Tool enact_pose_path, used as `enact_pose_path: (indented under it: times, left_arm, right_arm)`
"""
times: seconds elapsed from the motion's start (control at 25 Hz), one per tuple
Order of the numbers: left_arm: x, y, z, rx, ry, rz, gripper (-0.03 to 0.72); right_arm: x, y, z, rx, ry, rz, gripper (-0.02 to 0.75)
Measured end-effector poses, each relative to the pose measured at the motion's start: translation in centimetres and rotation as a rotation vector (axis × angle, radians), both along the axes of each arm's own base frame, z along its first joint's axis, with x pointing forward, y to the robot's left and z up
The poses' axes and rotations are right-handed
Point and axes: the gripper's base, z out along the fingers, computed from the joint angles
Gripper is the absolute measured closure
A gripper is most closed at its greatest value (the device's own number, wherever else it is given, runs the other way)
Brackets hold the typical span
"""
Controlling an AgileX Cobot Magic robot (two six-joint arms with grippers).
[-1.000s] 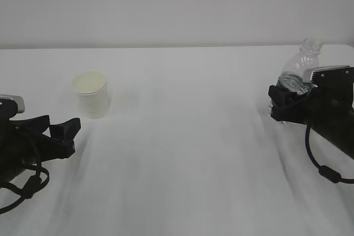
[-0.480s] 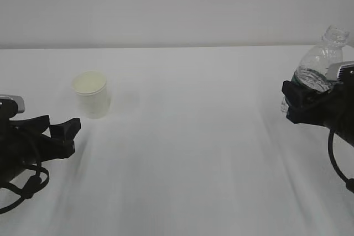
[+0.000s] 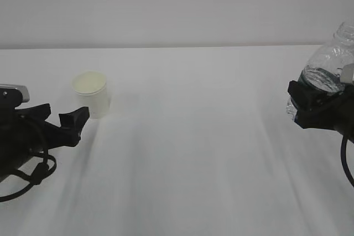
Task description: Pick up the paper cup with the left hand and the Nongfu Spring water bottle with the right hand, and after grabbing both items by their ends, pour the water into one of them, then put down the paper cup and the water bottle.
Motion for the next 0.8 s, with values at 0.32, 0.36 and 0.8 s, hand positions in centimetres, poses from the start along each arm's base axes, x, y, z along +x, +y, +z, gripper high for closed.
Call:
enact_pose_path:
  times: [0.32,0.36,0.8]
  left_arm:
    - [2.6,-0.9,-2.1,0.006,0.019,0.002,-0.001]
    - [2.7,-1.0,-2.6,0.010,0.029,0.002,-0.001]
    - [4.6,-1.7,-4.7,0.017,0.046,-0.001,-0.002]
  right_arm:
    - [-0.1,0.0,0.0,-0.002,0.002,0.006,0.330]
    - [-0.1,0.0,0.0,-0.002,0.002,0.006,0.330]
    - [-0.1,0.1,0.0,-0.002,0.002,0.007,0.330]
